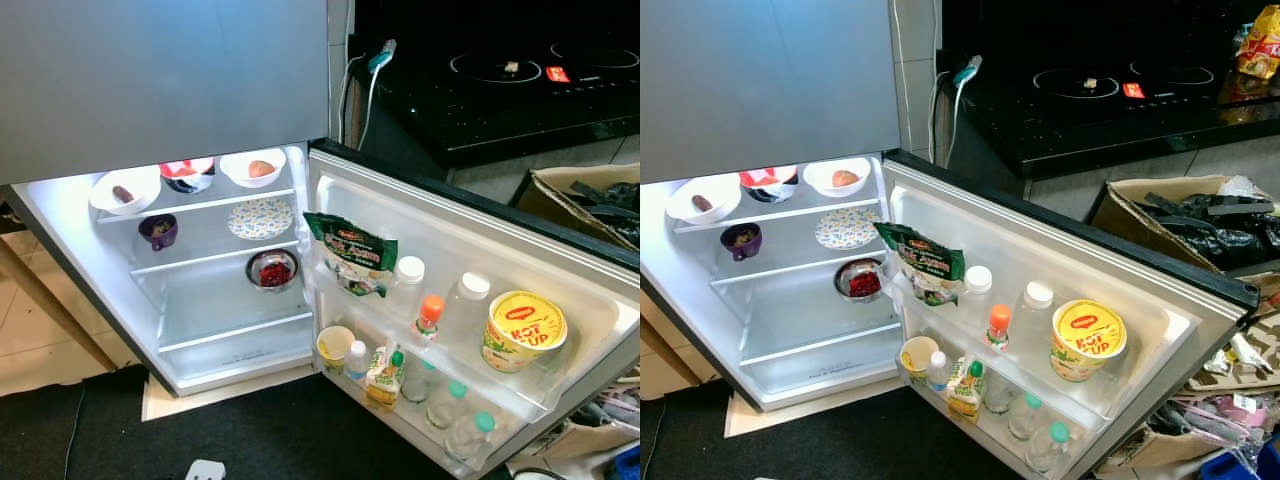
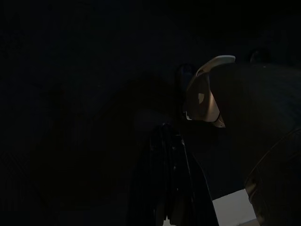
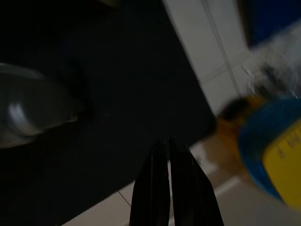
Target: Restocking fridge
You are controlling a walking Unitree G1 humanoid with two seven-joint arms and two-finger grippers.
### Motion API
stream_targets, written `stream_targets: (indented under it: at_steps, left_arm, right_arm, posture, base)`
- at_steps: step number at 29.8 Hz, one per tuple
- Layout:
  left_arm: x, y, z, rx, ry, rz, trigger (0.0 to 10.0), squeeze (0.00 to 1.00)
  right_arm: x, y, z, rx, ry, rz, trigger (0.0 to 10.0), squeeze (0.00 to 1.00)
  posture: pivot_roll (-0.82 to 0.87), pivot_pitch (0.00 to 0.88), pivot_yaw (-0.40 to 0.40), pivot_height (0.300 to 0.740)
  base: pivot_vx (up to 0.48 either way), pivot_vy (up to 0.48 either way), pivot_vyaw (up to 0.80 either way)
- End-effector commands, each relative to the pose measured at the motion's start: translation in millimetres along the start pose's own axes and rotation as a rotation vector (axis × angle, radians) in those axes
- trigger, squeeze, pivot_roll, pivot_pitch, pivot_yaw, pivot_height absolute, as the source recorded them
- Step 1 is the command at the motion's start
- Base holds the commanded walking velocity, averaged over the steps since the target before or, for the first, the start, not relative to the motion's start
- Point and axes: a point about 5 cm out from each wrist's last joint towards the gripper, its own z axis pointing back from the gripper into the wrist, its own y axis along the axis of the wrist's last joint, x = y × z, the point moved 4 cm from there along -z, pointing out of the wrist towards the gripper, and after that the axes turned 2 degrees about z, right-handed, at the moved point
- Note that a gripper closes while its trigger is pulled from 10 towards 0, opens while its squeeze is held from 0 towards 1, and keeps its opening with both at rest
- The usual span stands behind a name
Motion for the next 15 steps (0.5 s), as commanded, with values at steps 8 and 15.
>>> stream_targets:
  at_steps: [8,15]
  left_arm:
    - [12.1,-9.6,-1.6,-0.029,-0.037,0.007,10.0,0.00]
    - [10.8,-10.0,-1.1,-0.027,-0.032,0.009,10.0,0.00]
  right_arm:
    - [38.7,12.2,1.6,0.070,-0.164,-0.351,10.0,0.00]
    - [97.6,80.4,15.5,0.379,-0.238,-0.888,10.0,0.00]
  posture:
    - [-0.05,0.054,-0.002,0.740]
    - [-0.05,0.058,-0.001,0.740]
  base:
    - [0.000,0.000,0.00]
    - [0.000,0.000,0.00]
